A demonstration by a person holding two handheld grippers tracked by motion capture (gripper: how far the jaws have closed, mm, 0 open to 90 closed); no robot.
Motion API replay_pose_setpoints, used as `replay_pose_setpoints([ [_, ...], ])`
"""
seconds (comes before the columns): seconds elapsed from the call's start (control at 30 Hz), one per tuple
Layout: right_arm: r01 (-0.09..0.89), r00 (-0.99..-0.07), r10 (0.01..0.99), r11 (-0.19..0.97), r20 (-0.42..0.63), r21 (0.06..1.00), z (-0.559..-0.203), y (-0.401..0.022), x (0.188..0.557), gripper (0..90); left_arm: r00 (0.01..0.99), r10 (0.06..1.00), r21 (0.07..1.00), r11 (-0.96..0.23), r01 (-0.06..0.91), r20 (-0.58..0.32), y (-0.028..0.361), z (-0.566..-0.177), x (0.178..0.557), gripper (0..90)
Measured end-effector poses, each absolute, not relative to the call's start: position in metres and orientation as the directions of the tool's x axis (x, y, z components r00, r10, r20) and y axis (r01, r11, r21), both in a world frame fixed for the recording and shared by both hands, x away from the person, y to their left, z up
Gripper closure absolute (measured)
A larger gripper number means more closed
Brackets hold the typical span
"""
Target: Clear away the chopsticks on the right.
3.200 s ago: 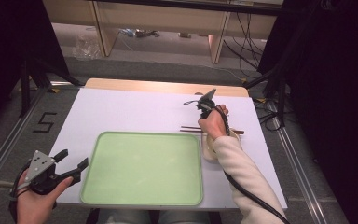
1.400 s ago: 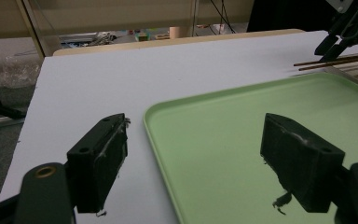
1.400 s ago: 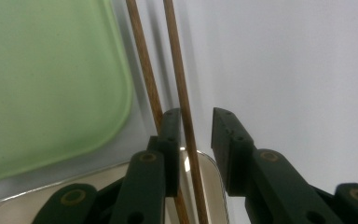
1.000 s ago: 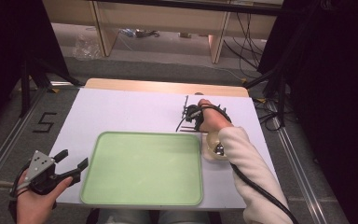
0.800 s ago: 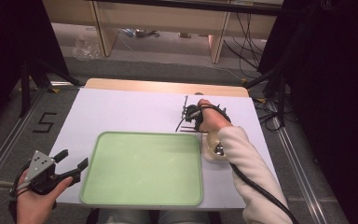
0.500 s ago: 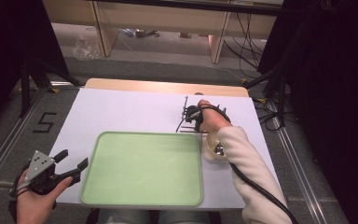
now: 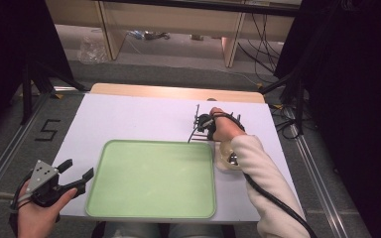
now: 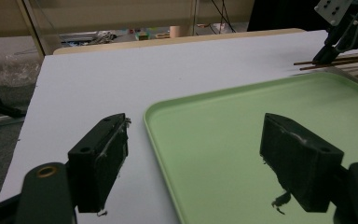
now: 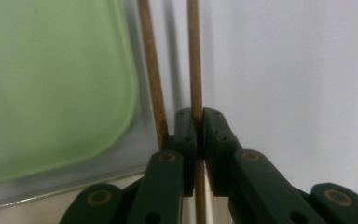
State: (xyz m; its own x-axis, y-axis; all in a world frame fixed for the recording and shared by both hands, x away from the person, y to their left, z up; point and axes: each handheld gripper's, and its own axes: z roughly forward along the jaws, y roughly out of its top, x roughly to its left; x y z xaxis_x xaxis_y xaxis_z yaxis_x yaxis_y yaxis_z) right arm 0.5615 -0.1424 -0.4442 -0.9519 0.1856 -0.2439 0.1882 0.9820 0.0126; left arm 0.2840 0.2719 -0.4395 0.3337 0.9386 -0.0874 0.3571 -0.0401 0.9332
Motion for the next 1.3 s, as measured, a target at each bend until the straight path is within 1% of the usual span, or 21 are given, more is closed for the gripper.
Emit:
replay_pose_setpoints([
  [0.3, 0.171, -0.951, 0.172, 0.985, -0.256, 0.024, -0.439, -0.142, 0.56, 87.0, 0.33, 0.94, 0.933, -0.045, 0.356, -0.081, 0.272, -0.439, 0.284, 23.0],
  [0.33, 0.166, -0.945, 0.169, 0.986, -0.279, 0.032, -0.437, -0.142, 0.559, 87.1, 0.33, 0.941, 0.933, -0.044, 0.356, -0.082, 0.272, -0.439, 0.284, 23.0],
  [0.4, 0.169, -0.946, 0.172, 0.985, -0.275, 0.036, -0.436, -0.142, 0.559, 87.0, 0.329, 0.941, 0.934, -0.042, 0.356, -0.083, 0.272, -0.439, 0.284, 23.0],
  [0.5, 0.163, -0.939, 0.173, 0.985, -0.296, 0.057, -0.431, -0.141, 0.559, 87.1, 0.329, 0.941, 0.934, -0.042, 0.356, -0.083, 0.272, -0.439, 0.284, 23.0],
  [0.53, 0.169, -0.932, 0.185, 0.982, -0.31, 0.079, -0.426, -0.14, 0.557, 87.1, 0.329, 0.941, 0.933, -0.044, 0.357, -0.081, 0.272, -0.439, 0.284, 23.0],
  [0.63, 0.163, -0.929, 0.186, 0.982, -0.32, 0.099, -0.421, -0.14, 0.556, 87.1, 0.331, 0.94, 0.933, -0.04, 0.358, -0.087, 0.272, -0.439, 0.284, 23.1],
  [0.7, 0.161, -0.92, 0.2, 0.977, -0.338, 0.14, -0.413, -0.139, 0.555, 87.1, 0.33, 0.941, 0.934, -0.045, 0.356, -0.08, 0.272, -0.439, 0.284, 23.1],
  [0.77, 0.151, -0.913, 0.196, 0.977, -0.359, 0.151, -0.41, -0.138, 0.555, 87.1, 0.329, 0.941, 0.933, -0.044, 0.357, -0.081, 0.272, -0.439, 0.284, 23.1],
  [0.8, 0.17, -0.902, 0.232, 0.966, -0.364, 0.194, -0.405, -0.138, 0.553, 87.1, 0.329, 0.941, 0.933, -0.045, 0.358, -0.081, 0.272, -0.439, 0.284, 23.1],
  [0.83, 0.17, -0.902, 0.232, 0.966, -0.364, 0.194, -0.405, -0.138, 0.553, 87.1, 0.329, 0.941, 0.933, -0.045, 0.358, -0.081, 0.272, -0.439, 0.284, 23.1],
  [0.87, 0.178, -0.893, 0.257, 0.956, -0.369, 0.235, -0.401, -0.138, 0.553, 87.1, 0.328, 0.941, 0.933, -0.043, 0.358, -0.083, 0.272, -0.439, 0.284, 23.1],
  [0.9, 0.178, -0.893, 0.257, 0.956, -0.369, 0.235, -0.401, -0.138, 0.553, 87.1, 0.328, 0.941, 0.933, -0.043, 0.358, -0.083, 0.272, -0.439, 0.284, 23.1],
  [0.93, 0.19, -0.881, 0.287, 0.943, -0.376, 0.274, -0.396, -0.138, 0.551, 87.1, 0.332, 0.939, 0.935, -0.04, 0.353, -0.085, 0.272, -0.44, 0.284, 23.1],
  [0.97, 0.19, -0.881, 0.287, 0.943, -0.376, 0.274, -0.396, -0.138, 0.551, 87.1, 0.332, 0.939, 0.935, -0.04, 0.353, -0.085, 0.272, -0.44, 0.284, 23.1],
  [1.0, 0.199, -0.871, 0.314, 0.929, -0.379, 0.313, -0.391, -0.139, 0.55, 87.1, 0.331, 0.94, 0.934, -0.039, 0.354, -0.086, 0.272, -0.44, 0.284, 23.1],
  [1.03, 0.199, -0.871, 0.314, 0.929, -0.379, 0.313, -0.391, -0.139, 0.55, 87.1, 0.331, 0.94, 0.934, -0.04, 0.354, -0.086, 0.272, -0.44, 0.284, 23.1],
  [1.07, 0.2, -0.865, 0.331, 0.917, -0.377, 0.346, -0.387, -0.139, 0.549, 87.1, 0.329, 0.941, 0.933, -0.041, 0.357, -0.084, 0.272, -0.44, 0.284, 23.2],
  [1.17, 0.188, -0.853, 0.338, 0.91, -0.398, 0.37, -0.381, -0.14, 0.549, 87.1, 0.335, 0.939, 0.935, -0.045, 0.352, -0.081, 0.272, -0.44, 0.284, 23.1],
  [1.2, 0.194, -0.855, 0.351, 0.899, -0.382, 0.393, -0.378, -0.139, 0.547, 87.1, 0.333, 0.94, 0.932, -0.048, 0.358, -0.079, 0.272, -0.439, 0.284, 23.1],
  [1.3, 0.193, -0.852, 0.361, 0.89, -0.38, 0.413, -0.374, -0.139, 0.544, 87.2, 0.33, 0.94, 0.933, -0.041, 0.357, -0.085, 0.272, -0.44, 0.284, 23.1],
])
